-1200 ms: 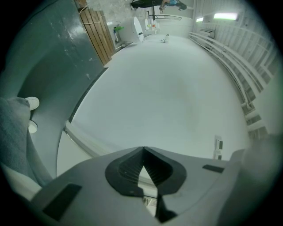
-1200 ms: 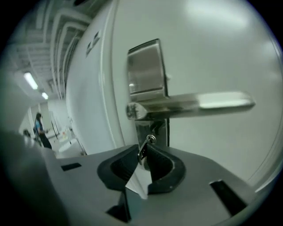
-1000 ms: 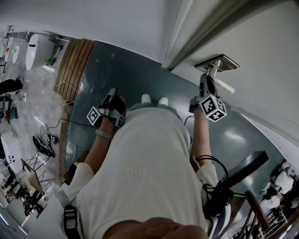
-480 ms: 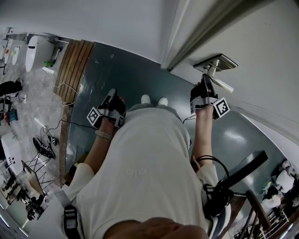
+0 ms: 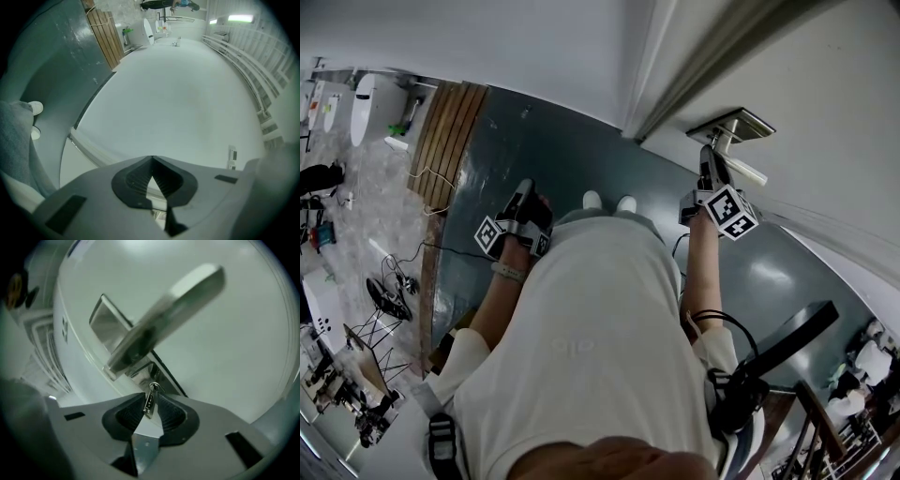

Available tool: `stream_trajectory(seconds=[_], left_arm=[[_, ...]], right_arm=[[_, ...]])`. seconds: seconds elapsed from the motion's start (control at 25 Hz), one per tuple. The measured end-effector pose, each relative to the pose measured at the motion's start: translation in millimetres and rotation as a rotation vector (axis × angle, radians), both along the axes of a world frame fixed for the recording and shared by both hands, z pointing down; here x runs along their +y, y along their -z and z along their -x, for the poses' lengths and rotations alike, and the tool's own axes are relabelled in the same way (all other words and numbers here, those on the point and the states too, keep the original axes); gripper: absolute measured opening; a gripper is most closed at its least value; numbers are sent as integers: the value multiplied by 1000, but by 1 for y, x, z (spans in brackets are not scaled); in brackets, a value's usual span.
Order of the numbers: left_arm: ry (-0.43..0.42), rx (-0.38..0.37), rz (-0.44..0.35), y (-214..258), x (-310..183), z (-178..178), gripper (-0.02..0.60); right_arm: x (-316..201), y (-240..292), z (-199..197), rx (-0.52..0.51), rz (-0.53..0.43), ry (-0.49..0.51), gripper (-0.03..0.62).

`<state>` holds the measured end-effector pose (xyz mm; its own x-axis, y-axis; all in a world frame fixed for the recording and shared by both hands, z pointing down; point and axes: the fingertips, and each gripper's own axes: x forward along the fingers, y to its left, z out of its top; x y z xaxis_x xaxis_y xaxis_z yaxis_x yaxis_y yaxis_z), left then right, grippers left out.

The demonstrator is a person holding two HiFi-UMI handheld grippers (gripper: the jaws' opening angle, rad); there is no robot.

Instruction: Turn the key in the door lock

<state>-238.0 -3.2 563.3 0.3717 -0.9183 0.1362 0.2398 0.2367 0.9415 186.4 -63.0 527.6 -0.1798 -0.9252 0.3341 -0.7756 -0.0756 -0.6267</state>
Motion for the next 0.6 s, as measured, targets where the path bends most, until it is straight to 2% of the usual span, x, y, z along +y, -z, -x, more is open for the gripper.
stream_trajectory(seconds=[0.04,0.12,0.24,0.32,0.52,0.6], left_arm=[[0,1,1,0,0,0,8],[0,3,1,1,0,0,8],[10,4,-1,1,0,3,8],[18,7,-1,1,1,3,8],[8,13,3,-2,-1,0,8],[0,7,2,-2,-1,-1,8]], right_arm=[[0,-2,-1,88,28,-2,80],[-1,-7,-1,200,81,-6,80],[-2,-10,3,273,125,-13,60],[-1,-10,2,194,112,-32,55],[-1,-8,4,-169,45,-40,54],[0,-7,4,-355,16,-71,52]])
